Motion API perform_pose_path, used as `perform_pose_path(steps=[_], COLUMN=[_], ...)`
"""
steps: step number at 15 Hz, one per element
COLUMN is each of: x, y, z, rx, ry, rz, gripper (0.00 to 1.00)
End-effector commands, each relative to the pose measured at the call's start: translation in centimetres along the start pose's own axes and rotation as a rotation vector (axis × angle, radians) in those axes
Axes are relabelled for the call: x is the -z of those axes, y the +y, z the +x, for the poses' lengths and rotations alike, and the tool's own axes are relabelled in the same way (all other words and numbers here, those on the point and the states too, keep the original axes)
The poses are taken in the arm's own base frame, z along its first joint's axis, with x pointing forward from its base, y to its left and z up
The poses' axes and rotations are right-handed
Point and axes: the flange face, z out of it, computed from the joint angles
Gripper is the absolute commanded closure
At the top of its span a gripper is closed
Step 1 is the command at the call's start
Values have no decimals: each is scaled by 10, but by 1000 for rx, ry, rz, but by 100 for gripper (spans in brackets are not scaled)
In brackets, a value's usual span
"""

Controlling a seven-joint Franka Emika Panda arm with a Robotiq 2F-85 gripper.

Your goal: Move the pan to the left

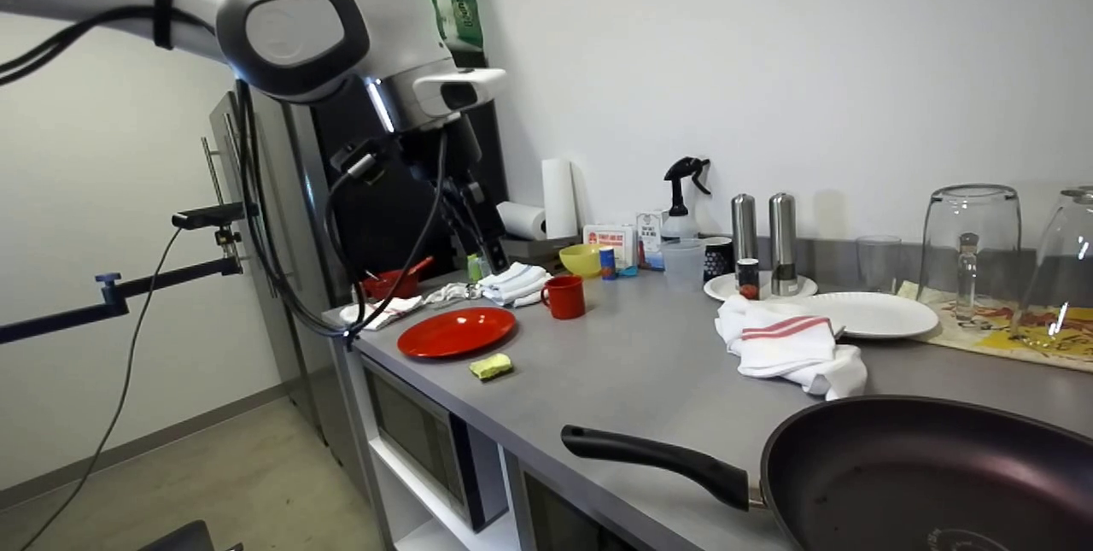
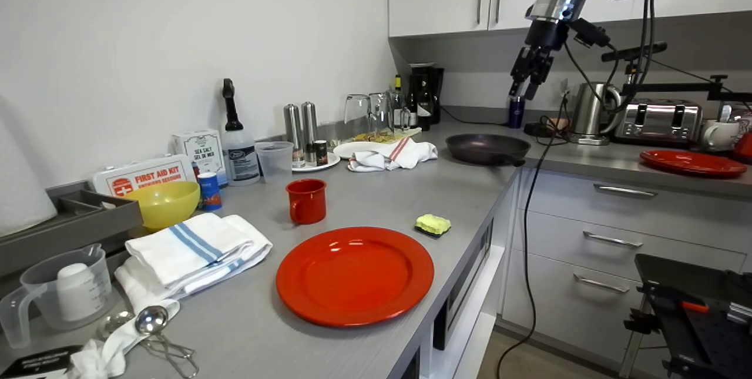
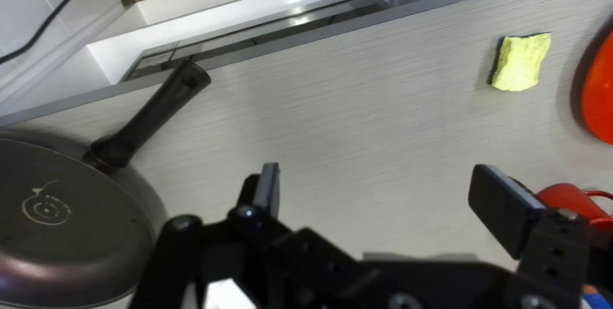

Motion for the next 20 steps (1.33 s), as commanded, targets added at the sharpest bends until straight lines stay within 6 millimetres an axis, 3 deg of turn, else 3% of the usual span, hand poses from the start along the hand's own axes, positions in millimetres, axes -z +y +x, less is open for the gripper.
perform_pose_path(steps=[1, 11, 15, 20], x=[-15, -45, -48, -53], y=[21, 67, 82, 89], z=[-6, -21, -22, -20], rx=[-123, -467, -616, -717], ry=[3, 6, 52, 82], rz=[-82, -106, -96, -111], gripper=[0, 0, 0, 0])
